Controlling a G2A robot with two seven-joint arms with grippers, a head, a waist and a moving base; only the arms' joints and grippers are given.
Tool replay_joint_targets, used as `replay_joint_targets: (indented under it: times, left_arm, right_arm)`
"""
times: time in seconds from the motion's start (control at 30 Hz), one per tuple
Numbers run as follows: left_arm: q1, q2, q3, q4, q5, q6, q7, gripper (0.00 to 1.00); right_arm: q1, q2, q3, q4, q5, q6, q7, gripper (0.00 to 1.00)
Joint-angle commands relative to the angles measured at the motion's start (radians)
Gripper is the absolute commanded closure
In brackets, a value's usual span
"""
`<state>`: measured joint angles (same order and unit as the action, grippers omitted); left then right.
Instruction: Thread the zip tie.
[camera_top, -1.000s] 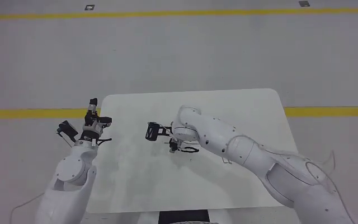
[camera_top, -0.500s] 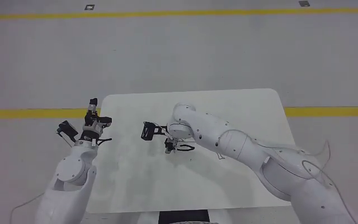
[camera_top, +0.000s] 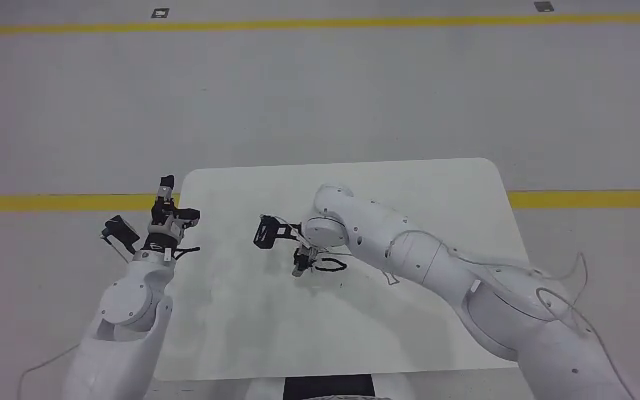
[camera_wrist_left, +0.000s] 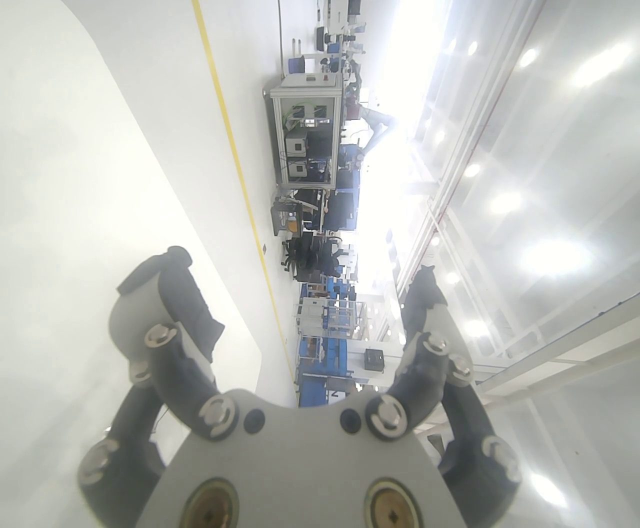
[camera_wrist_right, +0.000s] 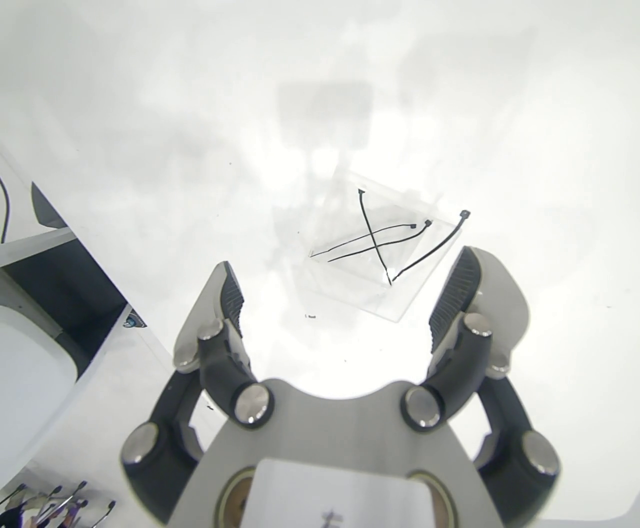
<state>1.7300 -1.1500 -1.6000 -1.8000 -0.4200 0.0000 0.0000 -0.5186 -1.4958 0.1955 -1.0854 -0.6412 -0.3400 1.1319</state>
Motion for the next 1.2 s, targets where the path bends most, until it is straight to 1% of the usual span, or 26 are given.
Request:
replay_joint_targets:
  times: [0.0, 0.1, 0.2, 0.23, 0.27, 0.3, 0.37, 0.4, 0.47, 0.53, 0.6, 0.63, 0.83, 0.87, 0.9, 1.17]
  left_arm:
    - [0.000, 0.000, 0.000, 0.000, 0.000, 0.000, 0.000, 0.00]
    - [0.000, 0.000, 0.000, 0.000, 0.000, 0.000, 0.000, 0.00]
    - [0.000, 0.000, 0.000, 0.000, 0.000, 0.000, 0.000, 0.00]
    - [0.000, 0.000, 0.000, 0.000, 0.000, 0.000, 0.000, 0.00]
    - [0.000, 0.000, 0.000, 0.000, 0.000, 0.000, 0.000, 0.00]
    - [0.000, 0.000, 0.000, 0.000, 0.000, 0.000, 0.000, 0.00]
    - [0.000, 0.000, 0.000, 0.000, 0.000, 0.000, 0.000, 0.00]
    - [0.000, 0.000, 0.000, 0.000, 0.000, 0.000, 0.000, 0.00]
    - [0.000, 0.000, 0.000, 0.000, 0.000, 0.000, 0.000, 0.00]
    - [0.000, 0.000, 0.000, 0.000, 0.000, 0.000, 0.000, 0.00]
    - [0.000, 0.000, 0.000, 0.000, 0.000, 0.000, 0.000, 0.00]
    - [0.000, 0.000, 0.000, 0.000, 0.000, 0.000, 0.000, 0.00]
    - [0.000, 0.000, 0.000, 0.000, 0.000, 0.000, 0.000, 0.00]
    - [0.000, 0.000, 0.000, 0.000, 0.000, 0.000, 0.000, 0.00]
    - [0.000, 0.000, 0.000, 0.000, 0.000, 0.000, 0.000, 0.00]
    - [0.000, 0.000, 0.000, 0.000, 0.000, 0.000, 0.000, 0.00]
  right_arm:
    - [0.000, 0.000, 0.000, 0.000, 0.000, 0.000, 0.000, 0.00]
    - [0.000, 0.000, -0.002, -0.009, -0.026, 0.002, -0.008, 0.00]
    - [0.003, -0.004, -0.002, -0.017, -0.051, 0.004, 0.025, 0.00]
    - [0.005, -0.006, 0.001, -0.023, -0.056, 0.008, 0.036, 0.08]
    - [0.006, -0.007, 0.001, -0.027, -0.062, 0.006, 0.046, 0.51]
    - [0.008, -0.009, 0.001, -0.030, -0.068, 0.004, 0.059, 0.60]
    - [0.008, -0.013, 0.002, -0.036, -0.076, 0.000, 0.081, 0.65]
    - [0.008, -0.015, 0.001, -0.039, -0.079, 0.000, 0.086, 0.70]
    - [0.008, -0.018, -0.002, -0.040, -0.080, 0.000, 0.094, 0.75]
    - [0.009, -0.021, -0.005, -0.039, -0.080, 0.000, 0.095, 0.84]
    - [0.010, -0.026, -0.012, -0.033, -0.084, 0.000, 0.093, 0.86]
    - [0.011, -0.028, -0.012, -0.025, -0.089, 0.000, 0.091, 0.83]
    - [0.006, -0.049, -0.013, 0.005, -0.133, 0.005, 0.081, 0.84]
    - [0.003, -0.052, -0.014, 0.010, -0.139, 0.006, 0.080, 0.79]
    - [0.000, -0.057, -0.018, 0.018, -0.150, 0.007, 0.086, 0.78]
    - [-0.025, -0.094, -0.026, 0.072, -0.209, 0.003, 0.074, 0.83]
